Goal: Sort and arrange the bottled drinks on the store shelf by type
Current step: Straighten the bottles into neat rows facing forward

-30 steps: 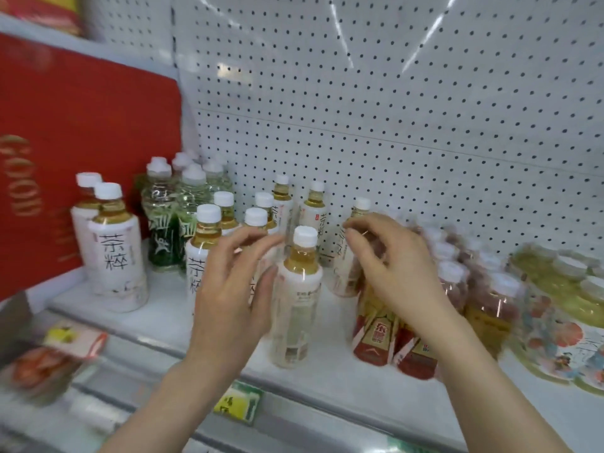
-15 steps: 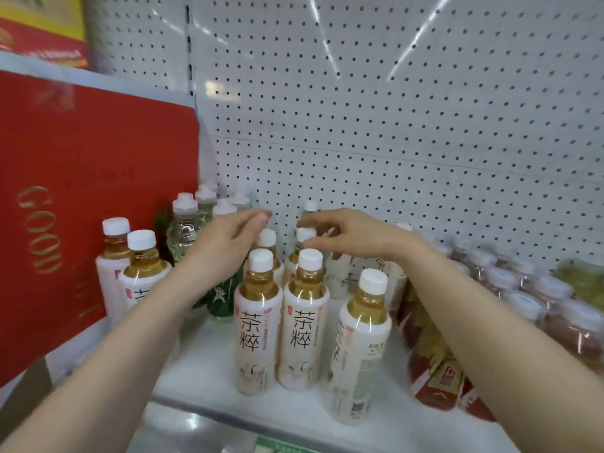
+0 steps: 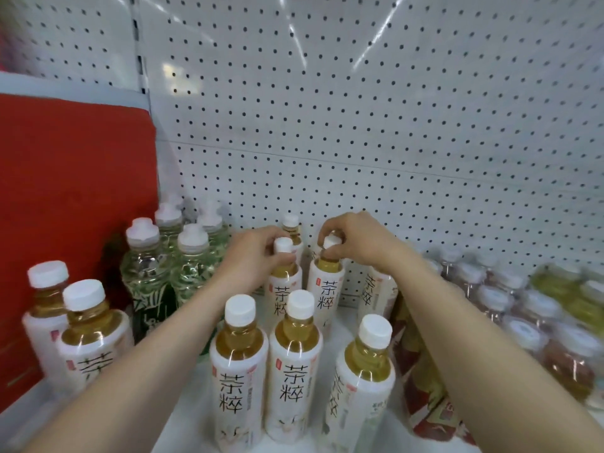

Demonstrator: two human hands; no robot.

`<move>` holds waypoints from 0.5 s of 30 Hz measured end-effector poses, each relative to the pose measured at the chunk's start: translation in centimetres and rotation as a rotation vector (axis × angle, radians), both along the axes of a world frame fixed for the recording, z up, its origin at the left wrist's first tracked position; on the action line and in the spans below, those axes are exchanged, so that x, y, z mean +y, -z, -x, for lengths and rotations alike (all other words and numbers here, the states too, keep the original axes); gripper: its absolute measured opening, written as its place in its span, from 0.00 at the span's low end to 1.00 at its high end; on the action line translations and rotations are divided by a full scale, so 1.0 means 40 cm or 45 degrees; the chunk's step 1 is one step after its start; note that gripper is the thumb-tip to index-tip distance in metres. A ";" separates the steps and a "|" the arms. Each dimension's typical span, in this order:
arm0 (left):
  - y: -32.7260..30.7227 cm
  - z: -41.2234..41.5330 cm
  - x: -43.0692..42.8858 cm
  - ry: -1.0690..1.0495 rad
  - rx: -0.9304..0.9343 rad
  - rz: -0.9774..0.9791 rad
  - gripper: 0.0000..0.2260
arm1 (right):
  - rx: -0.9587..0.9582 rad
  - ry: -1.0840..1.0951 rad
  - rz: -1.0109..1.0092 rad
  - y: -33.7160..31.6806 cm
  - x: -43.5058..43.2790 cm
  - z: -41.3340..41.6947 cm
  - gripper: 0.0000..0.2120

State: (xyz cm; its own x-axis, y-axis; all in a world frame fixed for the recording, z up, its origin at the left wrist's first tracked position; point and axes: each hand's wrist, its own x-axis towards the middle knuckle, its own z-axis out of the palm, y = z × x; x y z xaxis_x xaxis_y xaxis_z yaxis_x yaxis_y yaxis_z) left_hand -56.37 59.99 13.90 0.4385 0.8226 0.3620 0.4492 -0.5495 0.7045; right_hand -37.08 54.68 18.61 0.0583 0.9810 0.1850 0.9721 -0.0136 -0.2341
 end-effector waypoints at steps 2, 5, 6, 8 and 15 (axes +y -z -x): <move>0.000 -0.024 0.024 0.015 -0.052 0.018 0.13 | 0.035 0.030 -0.012 0.008 0.013 -0.017 0.11; -0.005 -0.044 0.057 0.050 0.006 0.041 0.16 | 0.146 0.030 -0.012 0.012 0.019 -0.036 0.10; -0.006 -0.050 0.066 0.071 0.051 0.039 0.17 | 0.161 0.033 -0.014 0.014 0.020 -0.038 0.10; -0.007 -0.061 0.077 0.090 0.118 0.003 0.17 | 0.157 0.045 -0.039 0.021 0.028 -0.040 0.10; -0.002 -0.073 0.103 0.088 0.252 -0.071 0.18 | 0.147 0.108 -0.125 0.048 0.053 -0.032 0.10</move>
